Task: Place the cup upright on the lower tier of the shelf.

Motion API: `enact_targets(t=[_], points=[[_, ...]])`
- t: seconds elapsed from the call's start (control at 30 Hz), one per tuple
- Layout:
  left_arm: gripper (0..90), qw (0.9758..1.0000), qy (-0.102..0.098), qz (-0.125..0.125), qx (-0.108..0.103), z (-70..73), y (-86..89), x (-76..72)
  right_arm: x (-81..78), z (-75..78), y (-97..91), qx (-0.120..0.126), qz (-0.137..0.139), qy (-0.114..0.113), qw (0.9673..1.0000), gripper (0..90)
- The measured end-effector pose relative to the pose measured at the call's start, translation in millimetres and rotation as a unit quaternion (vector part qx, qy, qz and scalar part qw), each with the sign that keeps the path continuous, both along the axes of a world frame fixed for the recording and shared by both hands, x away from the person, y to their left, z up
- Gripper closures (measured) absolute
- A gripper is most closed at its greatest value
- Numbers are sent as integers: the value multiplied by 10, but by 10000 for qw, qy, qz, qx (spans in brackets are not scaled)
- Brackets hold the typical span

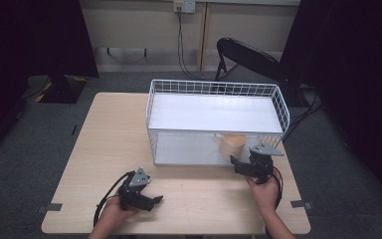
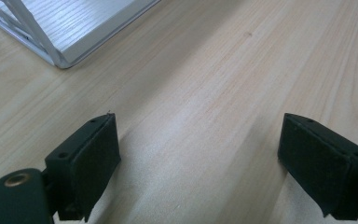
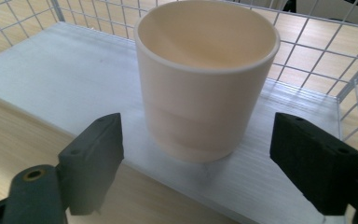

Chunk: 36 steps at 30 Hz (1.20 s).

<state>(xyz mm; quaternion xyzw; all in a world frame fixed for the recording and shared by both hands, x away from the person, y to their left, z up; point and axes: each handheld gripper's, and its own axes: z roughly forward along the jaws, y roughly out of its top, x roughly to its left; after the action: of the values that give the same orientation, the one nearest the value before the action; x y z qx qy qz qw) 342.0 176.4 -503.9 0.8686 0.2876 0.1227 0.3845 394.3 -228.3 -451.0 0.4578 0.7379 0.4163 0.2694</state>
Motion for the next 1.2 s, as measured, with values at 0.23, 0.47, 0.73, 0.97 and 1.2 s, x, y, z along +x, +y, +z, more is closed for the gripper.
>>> enact_targets(t=[0.23, 0.47, 0.73, 0.97, 1.2], points=[[121, 10000, 0, 3, -2, 0, 0, 0, -20, 19, 8, 109, 48, 41, 9999, 132], [121, 10000, -1, 2, 0, 0, 0, 0, -44, 37, 9, 133, 101, 49, 9998, 132], [122, 10000, -1, 1, -1, 0, 0, 0, -93, 52, 16, 108, 311, 107, 9994, 134], [121, 10000, -1, 2, -1, 0, 0, 0, -141, 50, -21, 83, 482, 171, 9987, 142], [121, 10000, -1, 1, 0, 0, 0, 0, -194, 20, -76, 36, 595, 266, 9979, 144]])
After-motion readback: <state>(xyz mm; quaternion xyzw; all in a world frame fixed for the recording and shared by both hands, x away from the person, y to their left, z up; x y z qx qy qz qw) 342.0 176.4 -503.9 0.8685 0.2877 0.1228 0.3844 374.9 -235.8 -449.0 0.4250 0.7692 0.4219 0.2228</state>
